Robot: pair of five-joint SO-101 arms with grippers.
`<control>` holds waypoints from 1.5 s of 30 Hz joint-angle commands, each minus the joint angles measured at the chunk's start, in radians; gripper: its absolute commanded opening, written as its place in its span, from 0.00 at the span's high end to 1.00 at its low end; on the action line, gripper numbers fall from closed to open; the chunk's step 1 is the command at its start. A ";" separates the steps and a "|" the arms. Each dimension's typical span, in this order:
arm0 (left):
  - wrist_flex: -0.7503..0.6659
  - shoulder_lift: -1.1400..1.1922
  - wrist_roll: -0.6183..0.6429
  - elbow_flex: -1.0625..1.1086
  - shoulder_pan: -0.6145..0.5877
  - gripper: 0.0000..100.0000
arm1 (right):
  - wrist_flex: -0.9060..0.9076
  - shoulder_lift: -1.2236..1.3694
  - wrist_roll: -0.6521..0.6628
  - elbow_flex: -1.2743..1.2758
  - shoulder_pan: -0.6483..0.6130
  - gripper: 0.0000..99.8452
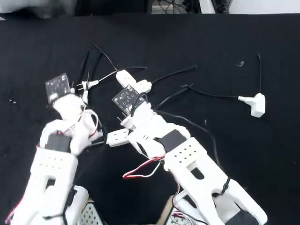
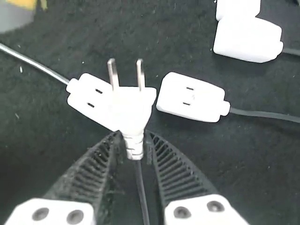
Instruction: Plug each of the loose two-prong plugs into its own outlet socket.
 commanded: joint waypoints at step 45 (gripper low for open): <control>-0.046 -0.626 -0.313 0.340 0.196 0.95 | 0.052 -0.203 -0.002 0.025 -0.163 0.99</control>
